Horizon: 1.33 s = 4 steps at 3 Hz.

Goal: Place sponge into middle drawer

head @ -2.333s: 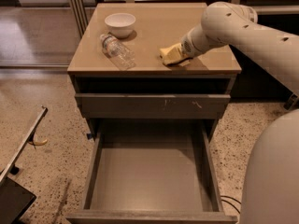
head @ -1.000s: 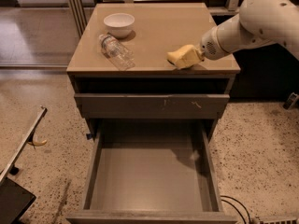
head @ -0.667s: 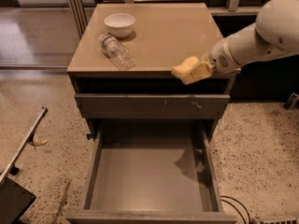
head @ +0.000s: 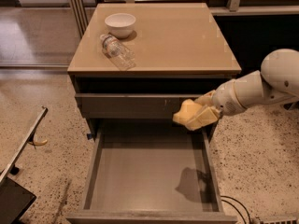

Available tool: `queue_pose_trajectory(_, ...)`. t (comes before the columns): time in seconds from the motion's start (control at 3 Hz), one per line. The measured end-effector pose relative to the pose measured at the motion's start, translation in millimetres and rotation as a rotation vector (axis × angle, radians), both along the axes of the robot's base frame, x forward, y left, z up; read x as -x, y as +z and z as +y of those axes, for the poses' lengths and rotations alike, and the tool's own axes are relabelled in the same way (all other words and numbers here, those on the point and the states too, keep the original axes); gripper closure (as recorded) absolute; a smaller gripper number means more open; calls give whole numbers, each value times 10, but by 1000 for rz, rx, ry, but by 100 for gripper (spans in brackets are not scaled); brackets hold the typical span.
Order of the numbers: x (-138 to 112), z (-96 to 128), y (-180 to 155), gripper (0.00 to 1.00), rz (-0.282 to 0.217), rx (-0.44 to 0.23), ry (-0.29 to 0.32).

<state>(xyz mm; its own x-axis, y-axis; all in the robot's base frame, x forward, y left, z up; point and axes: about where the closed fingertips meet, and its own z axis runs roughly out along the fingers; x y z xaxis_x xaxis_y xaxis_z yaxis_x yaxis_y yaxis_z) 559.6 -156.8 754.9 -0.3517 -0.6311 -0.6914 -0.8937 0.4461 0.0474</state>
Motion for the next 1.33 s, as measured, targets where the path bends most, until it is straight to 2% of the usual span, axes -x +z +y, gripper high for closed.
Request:
queue_pose_trajectory(0.33, 194, 54, -677, 100, 82, -24, 26)
queue_pose_trajectory(0.67, 220, 187, -1311, 100, 155, -16, -6)
queue_pose_trajectory(1.33, 82, 526, -2425, 100, 254, 82, -169)
